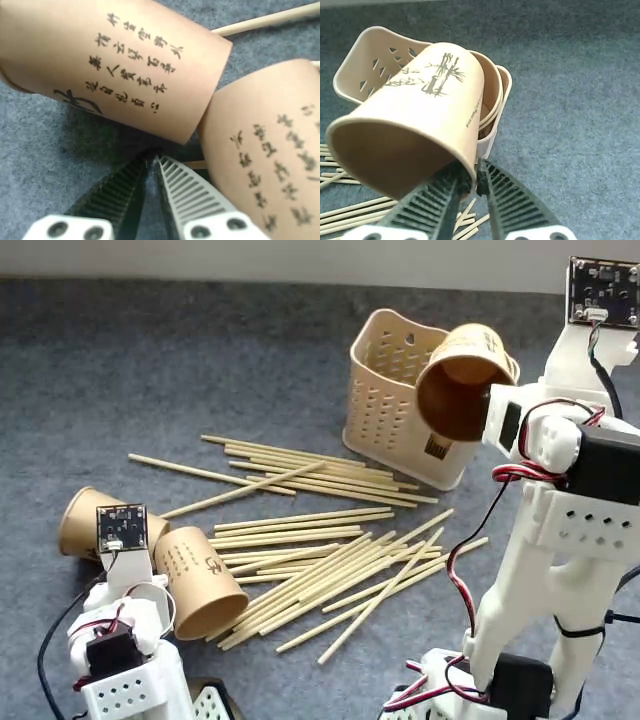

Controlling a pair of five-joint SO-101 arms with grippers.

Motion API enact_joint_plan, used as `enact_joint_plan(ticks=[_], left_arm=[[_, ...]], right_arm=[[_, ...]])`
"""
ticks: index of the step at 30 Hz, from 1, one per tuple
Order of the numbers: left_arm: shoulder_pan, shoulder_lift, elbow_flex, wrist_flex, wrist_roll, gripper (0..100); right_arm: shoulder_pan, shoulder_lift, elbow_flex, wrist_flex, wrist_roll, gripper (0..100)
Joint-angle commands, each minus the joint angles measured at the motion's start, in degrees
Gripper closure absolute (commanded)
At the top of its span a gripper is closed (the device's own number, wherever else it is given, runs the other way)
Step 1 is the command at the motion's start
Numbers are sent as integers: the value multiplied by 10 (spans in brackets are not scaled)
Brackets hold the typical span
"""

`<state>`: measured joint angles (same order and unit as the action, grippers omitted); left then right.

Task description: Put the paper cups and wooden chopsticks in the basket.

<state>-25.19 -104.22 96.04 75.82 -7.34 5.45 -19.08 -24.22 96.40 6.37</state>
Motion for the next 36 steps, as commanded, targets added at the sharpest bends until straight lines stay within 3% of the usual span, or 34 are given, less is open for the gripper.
enact_joint_plan(ticks=[1,16,23,28,36], left_arm=[[9,-8,11,1,-2,986],[9,-8,11,1,-2,986],[9,-8,11,1,-2,986],[9,-8,11,1,-2,986],[9,-8,11,1,-2,986]], right_arm=[[4,-2,-4,-38,-3,876],[3,15,74,-236,-3,842],[2,13,116,-223,0,854],[-20,18,117,-184,1,998],[-29,14,257,-226,1,991]])
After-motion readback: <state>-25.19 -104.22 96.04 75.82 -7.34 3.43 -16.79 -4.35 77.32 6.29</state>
